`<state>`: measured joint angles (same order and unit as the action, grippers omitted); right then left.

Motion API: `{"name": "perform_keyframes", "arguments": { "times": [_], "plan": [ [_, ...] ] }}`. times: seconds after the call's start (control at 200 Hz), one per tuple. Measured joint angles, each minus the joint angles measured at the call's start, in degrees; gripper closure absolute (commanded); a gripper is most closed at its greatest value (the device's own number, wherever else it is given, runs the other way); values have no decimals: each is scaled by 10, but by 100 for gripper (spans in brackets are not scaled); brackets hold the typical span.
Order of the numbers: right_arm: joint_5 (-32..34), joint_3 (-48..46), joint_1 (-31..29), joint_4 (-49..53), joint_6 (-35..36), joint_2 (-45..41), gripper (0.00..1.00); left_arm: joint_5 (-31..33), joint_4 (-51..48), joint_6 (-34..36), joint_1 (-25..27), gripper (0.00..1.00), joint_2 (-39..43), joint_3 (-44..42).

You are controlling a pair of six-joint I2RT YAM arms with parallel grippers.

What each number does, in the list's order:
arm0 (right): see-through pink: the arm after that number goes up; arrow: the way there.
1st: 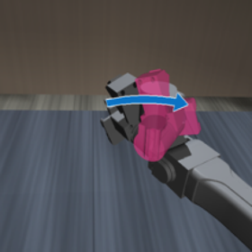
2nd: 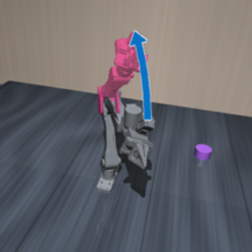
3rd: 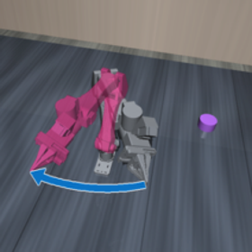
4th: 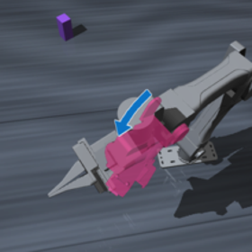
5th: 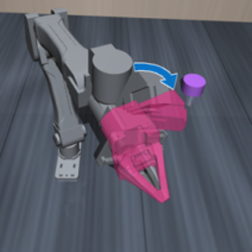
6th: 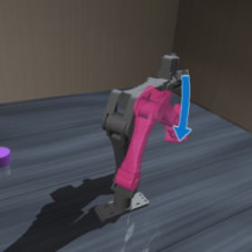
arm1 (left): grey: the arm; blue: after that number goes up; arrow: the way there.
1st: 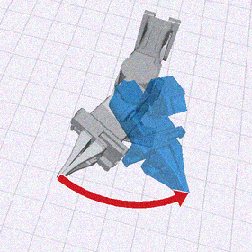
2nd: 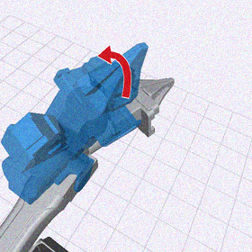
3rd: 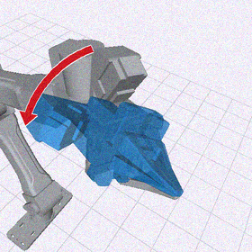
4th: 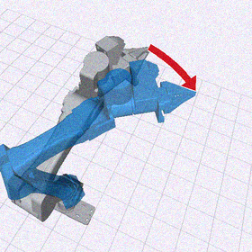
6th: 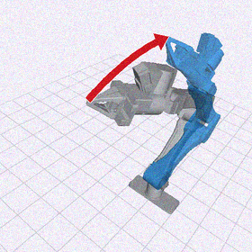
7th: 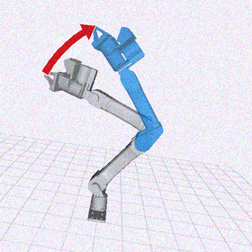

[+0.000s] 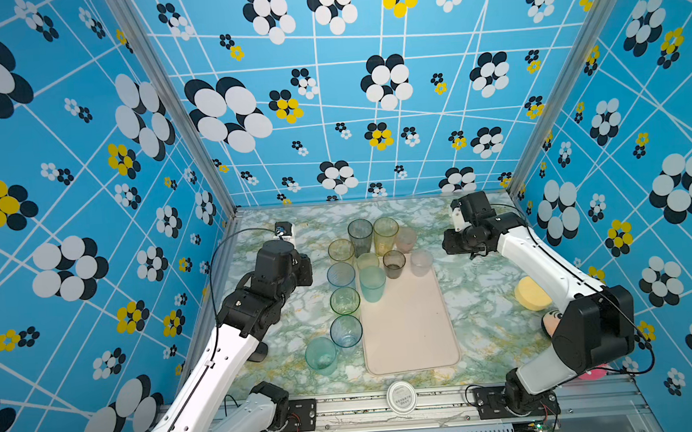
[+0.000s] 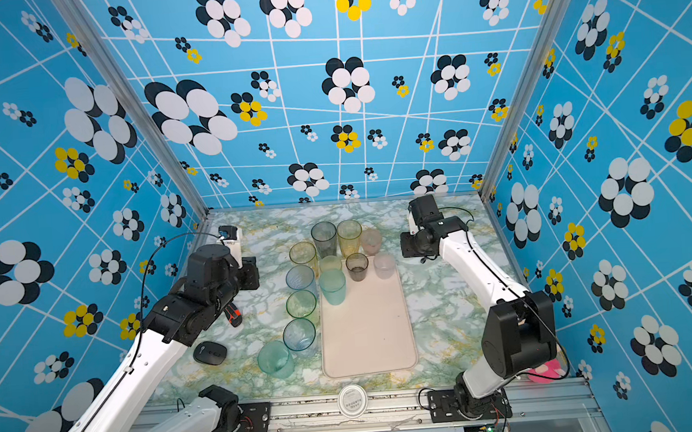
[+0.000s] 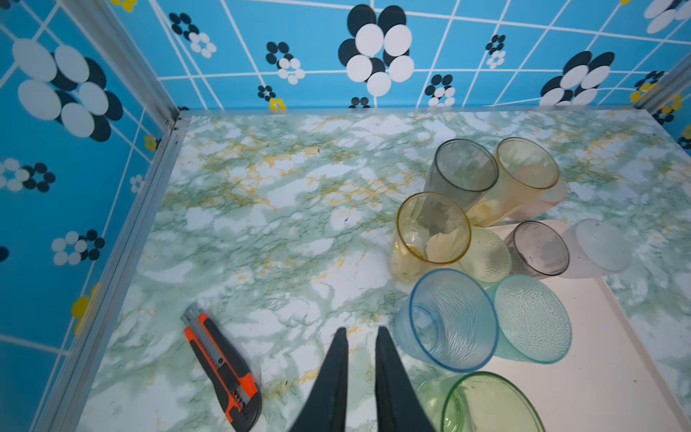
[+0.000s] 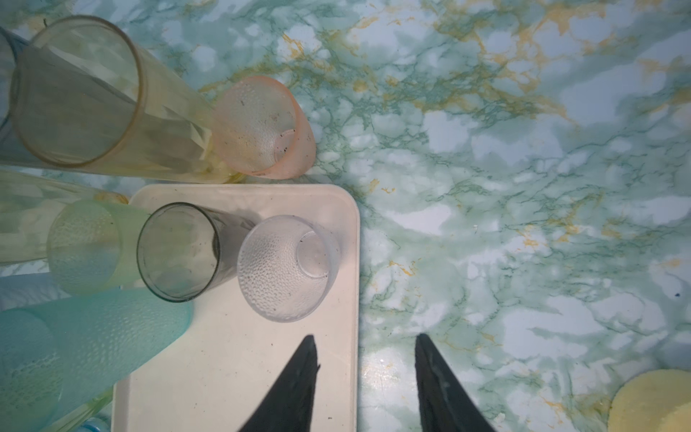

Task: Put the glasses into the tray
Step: 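Open and withdraw the left gripper while the right gripper moves toward the pink glass, then lower the right gripper onto the pink dotted glass beyond the tray's far end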

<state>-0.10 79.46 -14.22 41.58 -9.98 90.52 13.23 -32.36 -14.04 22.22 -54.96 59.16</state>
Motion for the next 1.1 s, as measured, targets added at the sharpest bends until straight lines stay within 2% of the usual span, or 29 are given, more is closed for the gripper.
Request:
{"name": "perform_keyframes", "arguments": {
  "times": [0.3,0.73,1.1],
  "plan": [
    [0,116,0,20,2,71,55,-19,50,-15,-47,79,-6,-62],
    [12,337,-5,98,14,253,61,-86,56,-14,-148,78,-10,-82],
    [13,442,-30,160,19,370,65,-120,58,-14,-162,78,-27,-93]
  ]
}}
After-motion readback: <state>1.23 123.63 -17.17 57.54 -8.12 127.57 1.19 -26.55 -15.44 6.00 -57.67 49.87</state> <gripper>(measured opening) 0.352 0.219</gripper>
